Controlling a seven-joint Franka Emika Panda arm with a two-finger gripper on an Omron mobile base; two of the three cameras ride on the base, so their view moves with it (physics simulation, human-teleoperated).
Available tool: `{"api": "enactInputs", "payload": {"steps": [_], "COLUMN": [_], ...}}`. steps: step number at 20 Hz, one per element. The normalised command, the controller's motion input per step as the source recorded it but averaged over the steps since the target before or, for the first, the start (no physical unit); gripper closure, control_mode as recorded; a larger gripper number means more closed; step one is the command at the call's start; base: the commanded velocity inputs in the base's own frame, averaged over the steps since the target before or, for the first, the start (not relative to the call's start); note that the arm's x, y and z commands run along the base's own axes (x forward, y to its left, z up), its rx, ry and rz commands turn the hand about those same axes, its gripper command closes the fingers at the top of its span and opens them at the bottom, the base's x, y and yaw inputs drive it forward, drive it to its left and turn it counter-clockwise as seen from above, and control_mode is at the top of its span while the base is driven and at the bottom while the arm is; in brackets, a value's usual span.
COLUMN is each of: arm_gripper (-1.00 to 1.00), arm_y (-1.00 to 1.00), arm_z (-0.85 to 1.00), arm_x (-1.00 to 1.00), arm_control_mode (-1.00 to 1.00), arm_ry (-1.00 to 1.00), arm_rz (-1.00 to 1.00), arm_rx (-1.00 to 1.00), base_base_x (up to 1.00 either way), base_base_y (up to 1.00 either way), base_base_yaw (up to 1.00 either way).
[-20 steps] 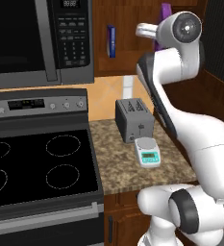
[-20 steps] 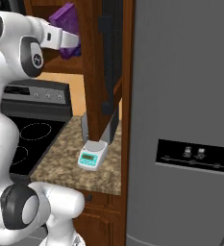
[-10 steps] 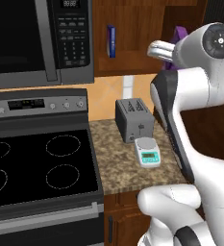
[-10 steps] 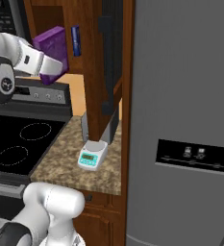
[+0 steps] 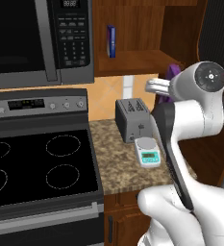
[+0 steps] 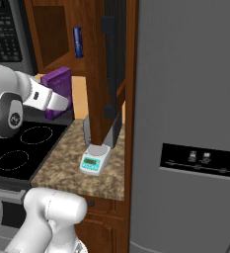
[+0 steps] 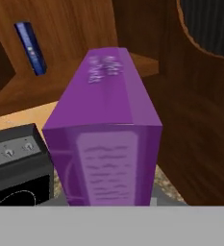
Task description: Pick the cereal and place it on the digital scale for weighing, and close the cabinet.
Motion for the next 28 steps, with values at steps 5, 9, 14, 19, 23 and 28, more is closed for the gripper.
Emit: {"api": "enactInputs", "payload": {"steps": [5, 9, 14, 19, 23, 28], "arm_gripper": [1.0, 1.0, 1.0, 1.0, 1.0, 1.0], "arm_y": [-0.12, -0.2, -0.27, -0.2, 0.0, 0.0], "arm_z": [-0.8, -0.85, -0.61, -0.41, -0.39, -0.32], "arm_x": [0.16, 0.41, 0.61, 0.59, 0.48, 0.3], "arm_control_mode": [-1.0, -1.0, -1.0, -1.0, -1.0, -1.0], "arm_ry": [0.13, 0.01, 0.03, 0.0, 0.05, 0.13], "arm_rz": [0.0, 0.0, 0.0, 0.0, 0.0, 0.0], "arm_rx": [-0.06, -0.07, -0.01, 0.0, 0.0, 0.0], "base_base_x": [0.0, 0.0, 0.0, 0.0, 0.0, 0.0], "base_base_y": [0.0, 0.0, 0.0, 0.0, 0.0, 0.0], "base_base_yaw": [0.0, 0.0, 0.0, 0.0, 0.0, 0.0]}}
